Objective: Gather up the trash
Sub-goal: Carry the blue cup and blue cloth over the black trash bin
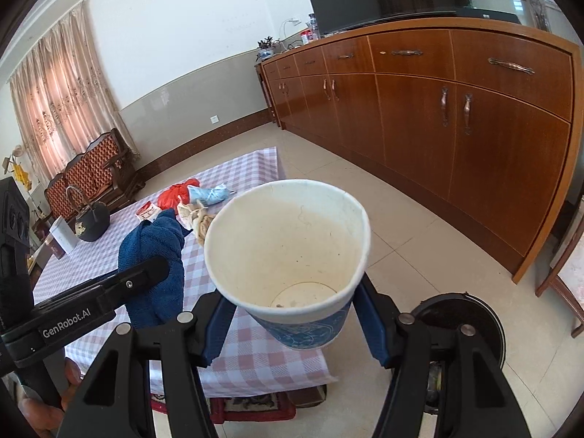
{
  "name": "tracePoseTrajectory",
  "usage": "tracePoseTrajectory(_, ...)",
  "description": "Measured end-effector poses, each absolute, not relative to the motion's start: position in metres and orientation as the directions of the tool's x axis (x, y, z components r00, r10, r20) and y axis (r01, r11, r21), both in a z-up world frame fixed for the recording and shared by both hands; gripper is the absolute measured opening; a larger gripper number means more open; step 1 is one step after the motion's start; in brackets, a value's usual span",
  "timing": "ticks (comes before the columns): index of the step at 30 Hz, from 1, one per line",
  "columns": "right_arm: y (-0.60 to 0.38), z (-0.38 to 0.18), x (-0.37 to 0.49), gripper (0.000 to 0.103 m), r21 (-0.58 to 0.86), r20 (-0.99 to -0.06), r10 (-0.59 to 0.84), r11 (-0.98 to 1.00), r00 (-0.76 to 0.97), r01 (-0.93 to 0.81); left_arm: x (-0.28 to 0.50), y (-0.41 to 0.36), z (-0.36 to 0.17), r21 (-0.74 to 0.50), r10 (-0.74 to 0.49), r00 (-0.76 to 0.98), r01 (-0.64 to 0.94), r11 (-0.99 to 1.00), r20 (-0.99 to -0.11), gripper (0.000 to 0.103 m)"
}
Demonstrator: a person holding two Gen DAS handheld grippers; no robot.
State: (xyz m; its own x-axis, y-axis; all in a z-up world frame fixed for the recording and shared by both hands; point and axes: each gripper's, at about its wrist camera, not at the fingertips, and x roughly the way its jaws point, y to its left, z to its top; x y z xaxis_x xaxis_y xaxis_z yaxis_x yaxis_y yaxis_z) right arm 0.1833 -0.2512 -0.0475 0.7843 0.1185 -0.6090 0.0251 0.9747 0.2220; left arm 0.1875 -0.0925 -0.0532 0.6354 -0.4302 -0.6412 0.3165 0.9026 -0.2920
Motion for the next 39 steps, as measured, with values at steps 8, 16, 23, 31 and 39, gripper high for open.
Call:
tracePoseTrajectory(8,-0.315,-0.056,0.143,0.064,0.217,-0.629,0.007,0.962,0.777,0.167,0.174,-0.168,-0.063,-0.293,-0.516,0.552,0.444,0.847,-0.655,0.035)
tracePoseTrajectory(16,-0.38,-0.075,0.103,0.064,0.225,-0.661,-0.09,0.923,0.745,0.311,0.168,-0.235,-0.079,-0.286,-0.564,0.465,0.54,0.792,-0.683,0.035)
tracePoseTrajectory(23,-0.431,-0.101,0.09,0.064,0.233,-0.708,-0.136,0.882,0.693,0.41,0.17,-0.277,-0.105,-0.275,-0.561,0.4,0.578,0.768,-0.725,0.035)
tracePoseTrajectory(31,-0.472,-0.149,0.107,0.064,0.269,-0.778,-0.108,0.833,0.619,0.483,0.181,-0.306,-0.144,-0.255,-0.514,0.35,0.573,0.779,-0.783,0.035)
tracePoseTrajectory(39,-0.492,-0.195,0.146,0.064,0.265,-0.847,-0.063,0.811,0.528,0.522,0.196,-0.325,-0.184,-0.235,-0.446,0.295,0.545,0.805,-0.845,0.038)
